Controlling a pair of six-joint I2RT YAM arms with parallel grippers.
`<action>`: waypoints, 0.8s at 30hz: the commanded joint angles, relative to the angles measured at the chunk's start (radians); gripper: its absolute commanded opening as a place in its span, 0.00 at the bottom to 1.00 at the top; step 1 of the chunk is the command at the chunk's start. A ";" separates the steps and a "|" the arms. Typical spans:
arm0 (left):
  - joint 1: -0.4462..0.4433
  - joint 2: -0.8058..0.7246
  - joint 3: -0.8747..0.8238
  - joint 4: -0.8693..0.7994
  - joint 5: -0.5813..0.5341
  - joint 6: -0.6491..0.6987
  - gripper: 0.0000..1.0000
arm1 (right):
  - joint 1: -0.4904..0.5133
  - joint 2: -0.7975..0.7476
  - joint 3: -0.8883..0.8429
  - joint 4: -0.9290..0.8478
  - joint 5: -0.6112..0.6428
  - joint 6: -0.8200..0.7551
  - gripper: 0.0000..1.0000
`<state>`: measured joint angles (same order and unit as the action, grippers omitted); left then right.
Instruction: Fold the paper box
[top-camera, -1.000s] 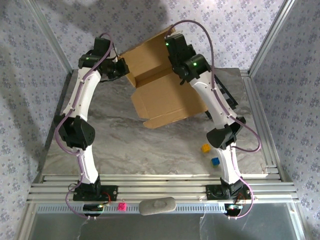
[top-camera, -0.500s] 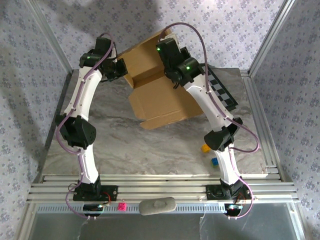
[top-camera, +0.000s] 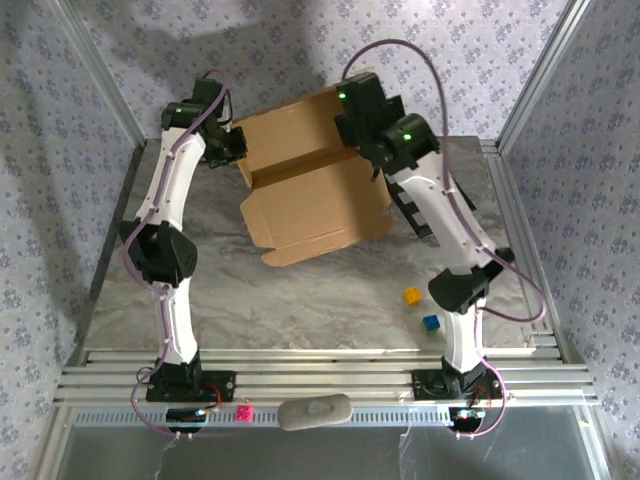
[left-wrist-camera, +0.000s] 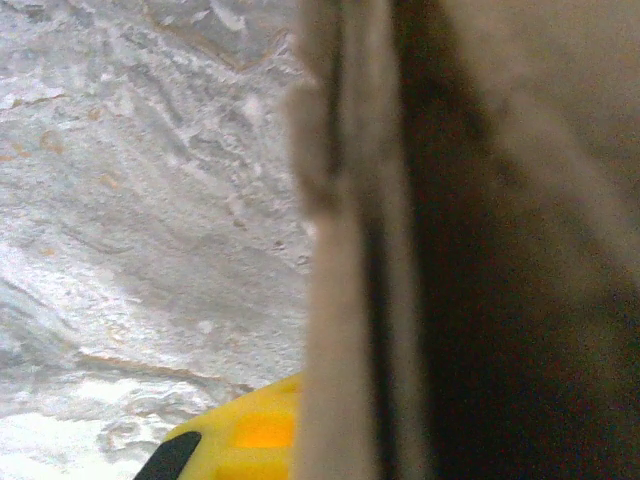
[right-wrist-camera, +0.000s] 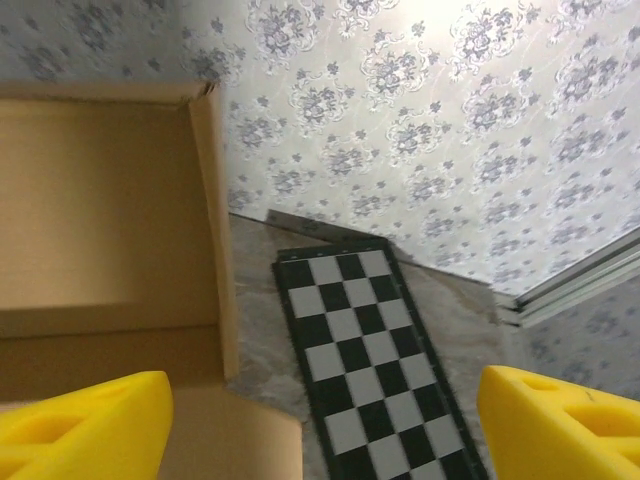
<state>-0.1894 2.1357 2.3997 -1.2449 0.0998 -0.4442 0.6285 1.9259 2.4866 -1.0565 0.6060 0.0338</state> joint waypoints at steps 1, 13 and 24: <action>0.011 0.066 0.088 -0.160 -0.024 0.071 0.00 | -0.036 -0.086 -0.053 -0.067 -0.141 0.115 0.81; 0.066 0.123 0.010 -0.171 0.050 0.068 0.00 | -0.367 -0.354 -0.807 0.205 -0.869 0.413 0.74; 0.139 0.150 -0.102 -0.074 0.206 -0.040 0.00 | -0.403 -0.581 -1.483 0.626 -1.157 0.704 0.86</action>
<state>-0.0727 2.2692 2.2772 -1.3361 0.2115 -0.4404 0.2134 1.3869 1.1225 -0.6441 -0.4149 0.6071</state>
